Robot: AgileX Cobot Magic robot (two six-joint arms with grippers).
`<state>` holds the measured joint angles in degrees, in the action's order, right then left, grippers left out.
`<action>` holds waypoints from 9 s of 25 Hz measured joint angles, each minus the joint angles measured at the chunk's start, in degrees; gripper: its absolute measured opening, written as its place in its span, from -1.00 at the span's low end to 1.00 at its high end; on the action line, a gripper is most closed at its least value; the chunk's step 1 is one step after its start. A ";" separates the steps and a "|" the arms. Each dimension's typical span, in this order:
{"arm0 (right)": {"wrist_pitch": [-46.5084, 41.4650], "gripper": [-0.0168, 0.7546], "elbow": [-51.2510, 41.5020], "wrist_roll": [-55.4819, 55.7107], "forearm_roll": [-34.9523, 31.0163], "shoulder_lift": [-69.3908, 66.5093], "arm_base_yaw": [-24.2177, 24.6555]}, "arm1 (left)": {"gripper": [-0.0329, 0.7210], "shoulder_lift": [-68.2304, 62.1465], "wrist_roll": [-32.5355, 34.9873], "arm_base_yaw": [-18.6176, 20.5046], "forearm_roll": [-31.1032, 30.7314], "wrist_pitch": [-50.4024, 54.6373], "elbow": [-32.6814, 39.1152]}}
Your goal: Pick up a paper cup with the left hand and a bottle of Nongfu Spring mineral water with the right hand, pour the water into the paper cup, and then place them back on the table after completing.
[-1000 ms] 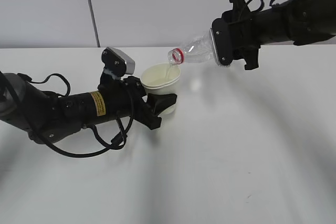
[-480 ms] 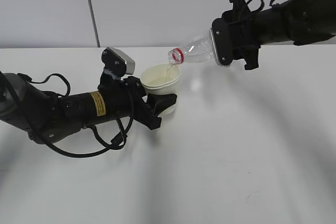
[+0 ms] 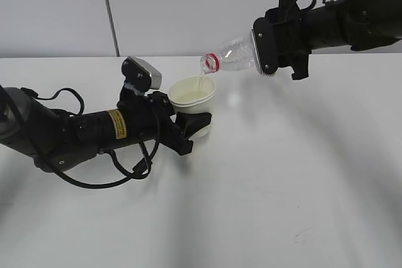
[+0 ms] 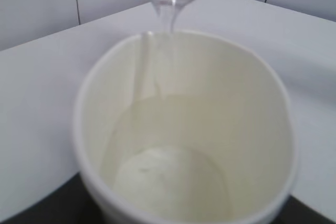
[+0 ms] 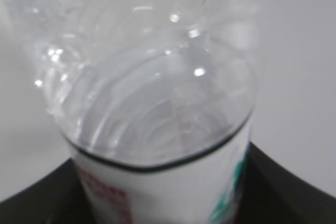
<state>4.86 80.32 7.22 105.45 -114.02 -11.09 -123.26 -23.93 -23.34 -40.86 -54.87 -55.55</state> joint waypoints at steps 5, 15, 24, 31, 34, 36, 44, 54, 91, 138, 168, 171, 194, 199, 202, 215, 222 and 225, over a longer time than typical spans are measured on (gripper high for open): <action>0.41 0.21 0.03 2.01 0.00 0.00 0.00 | 0.09 0.00 0.00 0.00 0.00 0.03 0.00; 2.67 0.21 0.13 7.27 0.10 0.00 0.00 | 0.09 0.00 0.00 0.00 0.26 0.07 0.00; 5.14 0.21 0.13 18.27 0.21 0.00 0.00 | 0.09 0.00 0.00 0.00 2.31 0.10 0.00; 7.53 0.21 0.13 30.66 0.32 0.00 0.00 | 0.09 0.00 0.00 0.37 4.15 0.10 0.00; 8.41 0.21 0.13 36.45 0.42 0.00 0.00 | 0.08 0.00 0.00 1.26 4.38 0.10 0.00; 8.52 0.21 0.13 40.17 0.42 0.00 0.00 | 0.08 0.00 0.00 1.82 4.63 0.10 0.00; 10.14 0.21 0.13 55.83 0.31 0.00 0.00 | 0.08 0.00 0.00 3.30 4.77 0.14 0.00; 11.52 0.21 0.13 64.48 0.02 0.00 0.00 | 0.08 0.00 0.00 7.12 4.71 0.14 0.00; 15.87 0.21 0.13 64.84 -14.53 -2.51 1.05 | 0.08 -2.44 8.04 14.50 12.93 0.88 0.00; 34.12 0.21 -5.79 33.10 -45.06 -12.35 6.96 | 0.07 -6.37 9.01 14.50 14.67 -0.81 -0.97; 49.06 0.21 -12.36 18.70 -63.18 -16.73 7.07 | 0.07 -6.37 9.01 14.50 14.95 -0.81 -0.97; 49.06 0.21 -12.36 18.70 -63.18 -16.73 7.07 | 0.07 -6.37 9.01 14.50 14.98 -0.81 -0.97; 49.06 0.21 -12.36 18.70 -63.31 -16.82 7.07 | 0.45 -6.82 9.07 14.50 18.29 -2.10 -0.97; 49.06 0.21 -12.36 18.70 -63.31 -16.82 7.07 | 0.49 -6.82 9.07 14.50 18.52 -2.44 -0.97; 49.06 0.21 -12.36 18.66 -63.31 -16.82 7.07 | 0.50 -6.82 9.07 14.50 18.62 -3.17 -0.97; 49.06 0.21 -12.36 18.56 -63.34 -16.82 7.07 | 0.50 -4.57 9.07 14.50 18.81 -5.07 2.65; 49.06 0.21 -12.36 18.56 -63.43 -16.86 7.07 | 0.50 -3.10 9.07 14.50 20.43 -5.64 5.21; 49.06 0.21 -12.36 18.56 -63.43 -16.95 7.07 | 0.50 -1.98 9.07 14.50 20.78 -5.87 6.86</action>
<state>53.92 67.96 25.78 42.02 -130.97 -4.02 -125.24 -14.86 -8.84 -20.09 -60.74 -48.69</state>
